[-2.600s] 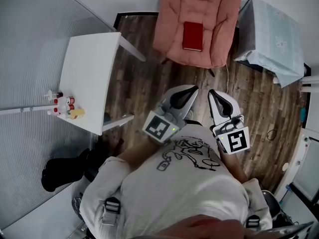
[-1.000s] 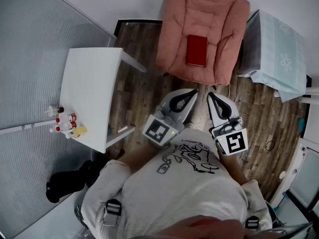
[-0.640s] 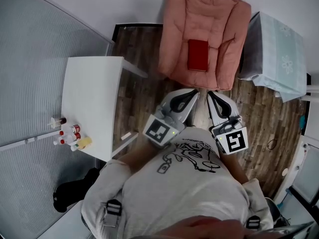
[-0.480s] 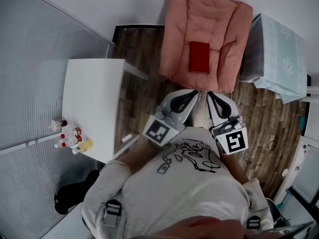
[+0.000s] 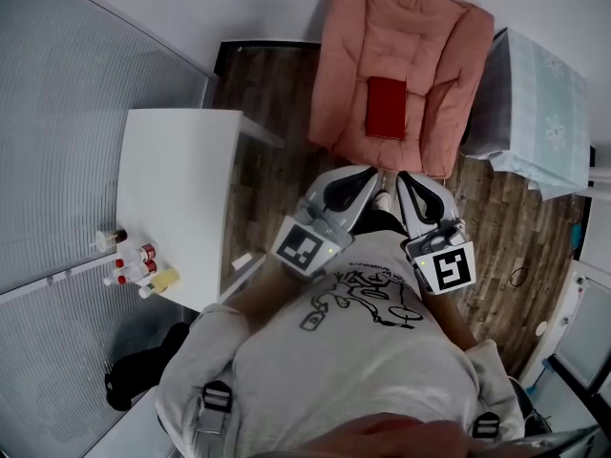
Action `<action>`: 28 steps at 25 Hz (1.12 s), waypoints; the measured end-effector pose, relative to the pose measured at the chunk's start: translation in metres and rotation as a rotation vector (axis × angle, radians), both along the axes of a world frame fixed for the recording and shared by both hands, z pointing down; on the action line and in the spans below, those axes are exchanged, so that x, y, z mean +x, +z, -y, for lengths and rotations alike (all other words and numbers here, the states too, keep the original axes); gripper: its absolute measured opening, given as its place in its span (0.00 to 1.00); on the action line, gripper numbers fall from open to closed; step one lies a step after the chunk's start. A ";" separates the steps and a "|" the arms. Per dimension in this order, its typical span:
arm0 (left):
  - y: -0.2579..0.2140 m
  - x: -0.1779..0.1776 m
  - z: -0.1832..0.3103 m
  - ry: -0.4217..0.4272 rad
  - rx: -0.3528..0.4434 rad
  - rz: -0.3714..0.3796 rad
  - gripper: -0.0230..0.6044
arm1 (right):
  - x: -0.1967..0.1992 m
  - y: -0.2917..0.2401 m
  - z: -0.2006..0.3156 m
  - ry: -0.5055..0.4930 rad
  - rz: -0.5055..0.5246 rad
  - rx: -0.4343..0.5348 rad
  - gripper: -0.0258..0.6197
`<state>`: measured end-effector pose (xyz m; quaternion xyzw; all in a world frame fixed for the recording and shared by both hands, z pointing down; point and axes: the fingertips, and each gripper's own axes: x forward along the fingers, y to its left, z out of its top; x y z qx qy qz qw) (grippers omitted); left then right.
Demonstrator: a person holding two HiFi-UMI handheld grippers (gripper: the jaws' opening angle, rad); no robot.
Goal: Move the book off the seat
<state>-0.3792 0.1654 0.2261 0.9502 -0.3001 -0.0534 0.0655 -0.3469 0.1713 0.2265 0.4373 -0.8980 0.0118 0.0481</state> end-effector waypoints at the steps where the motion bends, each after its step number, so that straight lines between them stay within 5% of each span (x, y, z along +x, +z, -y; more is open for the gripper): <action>1: 0.001 0.000 0.002 0.000 -0.002 -0.002 0.03 | 0.001 0.000 0.002 0.004 -0.001 -0.002 0.05; 16: 0.013 0.020 0.034 -0.011 -0.039 0.013 0.03 | 0.034 0.017 0.038 0.026 0.022 -0.024 0.05; 28: 0.019 0.089 0.096 -0.015 -0.055 0.032 0.03 | 0.102 0.028 0.097 0.026 0.019 -0.045 0.05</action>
